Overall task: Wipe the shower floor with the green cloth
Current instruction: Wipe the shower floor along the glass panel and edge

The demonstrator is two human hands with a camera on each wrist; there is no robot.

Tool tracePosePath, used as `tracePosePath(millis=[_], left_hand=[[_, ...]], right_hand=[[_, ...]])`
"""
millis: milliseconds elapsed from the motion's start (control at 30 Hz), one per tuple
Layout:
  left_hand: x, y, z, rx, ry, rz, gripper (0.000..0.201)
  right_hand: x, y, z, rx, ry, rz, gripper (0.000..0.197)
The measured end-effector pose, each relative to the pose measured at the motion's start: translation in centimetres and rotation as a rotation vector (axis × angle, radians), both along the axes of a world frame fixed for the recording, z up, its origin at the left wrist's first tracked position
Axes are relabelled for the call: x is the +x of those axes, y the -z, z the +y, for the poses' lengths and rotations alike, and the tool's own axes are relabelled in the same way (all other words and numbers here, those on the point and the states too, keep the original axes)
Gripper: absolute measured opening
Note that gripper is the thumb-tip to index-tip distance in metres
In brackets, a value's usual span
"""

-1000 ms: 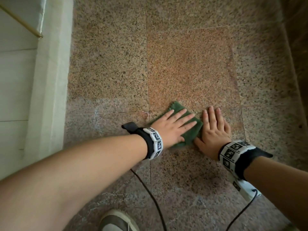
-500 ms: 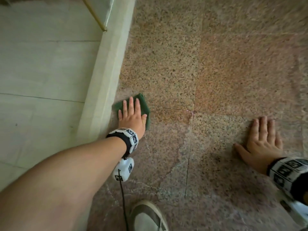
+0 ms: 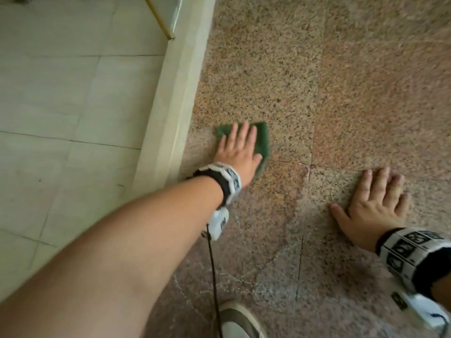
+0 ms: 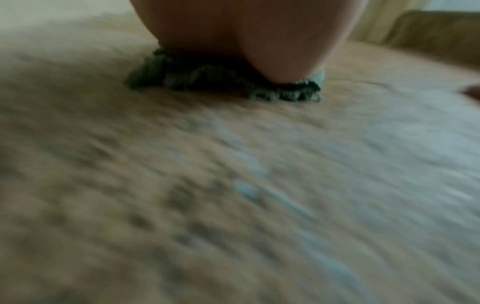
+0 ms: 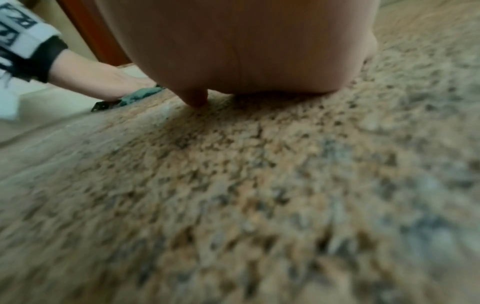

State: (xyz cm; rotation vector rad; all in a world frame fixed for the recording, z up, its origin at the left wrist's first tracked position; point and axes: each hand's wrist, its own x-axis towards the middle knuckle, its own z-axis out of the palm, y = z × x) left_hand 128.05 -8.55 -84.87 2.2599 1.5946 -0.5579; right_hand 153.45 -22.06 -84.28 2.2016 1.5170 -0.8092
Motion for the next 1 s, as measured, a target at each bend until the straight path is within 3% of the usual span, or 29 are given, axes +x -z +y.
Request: tracePosePath(millis=[100,167,300,500,600,1000], left_hand=[[-4.1,-0.3,2.7,0.039,-0.295,-0.003,0.069],[-5.8,-0.1,3.4,0.04,-0.375,0.015,0.069],[-6.6,0.2,1.4,0.08,-0.346,0.012,0.071],[-8.0,-0.9,-10.1,-0.092,-0.33,0.107,0.078],[-8.4,-0.9,-12.0,-0.09,-0.31,0.122,0.077],[-7.4,-0.2,6.1,0.018,-0.172,0.046,0.069]], right_hand=[[0.0,-0.2,0.2,-0.022,-0.002,0.0,0.102],[0.0,-0.2,0.2,-0.022,-0.006,0.0,0.101],[0.0,-0.8,0.2,-0.044,-0.008,0.029,0.102],[0.0,-1.0,0.3,-0.055,-0.01,0.041,0.101],[-0.1,-0.9,0.3,-0.053,-0.005,0.037,0.102],[-0.2,-0.5,0.1,-0.021,-0.008,0.031,0.101]])
